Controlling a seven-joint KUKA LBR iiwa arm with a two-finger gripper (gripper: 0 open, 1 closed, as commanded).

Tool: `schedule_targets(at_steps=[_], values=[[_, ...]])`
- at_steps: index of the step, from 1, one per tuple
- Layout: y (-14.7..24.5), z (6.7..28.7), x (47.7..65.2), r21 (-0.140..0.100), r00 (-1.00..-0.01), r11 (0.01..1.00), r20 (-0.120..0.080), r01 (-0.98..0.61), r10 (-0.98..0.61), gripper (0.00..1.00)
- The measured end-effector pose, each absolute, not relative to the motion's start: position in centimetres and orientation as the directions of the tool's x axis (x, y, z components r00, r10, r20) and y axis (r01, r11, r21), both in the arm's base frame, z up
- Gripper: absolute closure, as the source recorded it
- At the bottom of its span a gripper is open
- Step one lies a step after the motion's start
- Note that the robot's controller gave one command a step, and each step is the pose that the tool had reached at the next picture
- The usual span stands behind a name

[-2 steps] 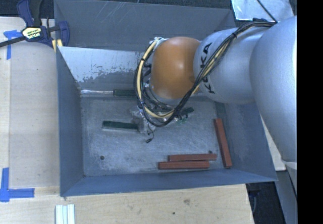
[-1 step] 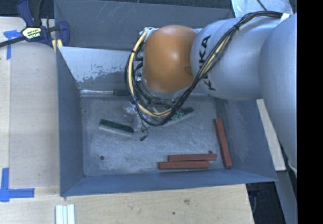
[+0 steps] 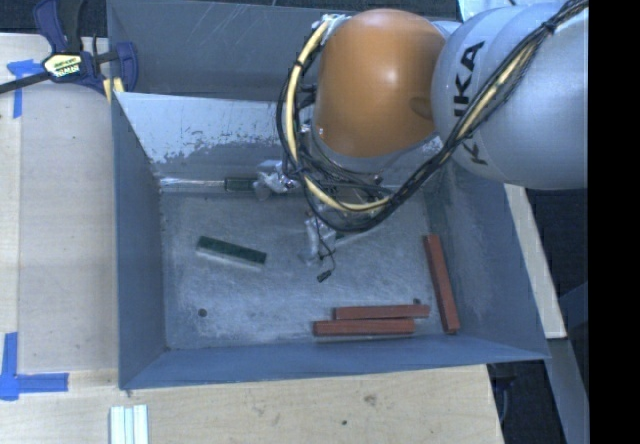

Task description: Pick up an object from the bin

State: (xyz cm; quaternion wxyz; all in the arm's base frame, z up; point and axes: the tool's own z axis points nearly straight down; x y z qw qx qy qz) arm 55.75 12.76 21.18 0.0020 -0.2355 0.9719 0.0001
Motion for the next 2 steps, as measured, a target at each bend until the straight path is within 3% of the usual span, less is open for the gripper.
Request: schedule_targets(at_steps=[1, 2], values=[[12.8, 21.1, 55.7, 0.0, -0.889, 0.889, -0.003, -0.458, -0.458, 0.0], [15.0, 15.8, 58.0, -0.003, -0.865, 0.865, -0.011, -0.502, -0.502, 0.0]])
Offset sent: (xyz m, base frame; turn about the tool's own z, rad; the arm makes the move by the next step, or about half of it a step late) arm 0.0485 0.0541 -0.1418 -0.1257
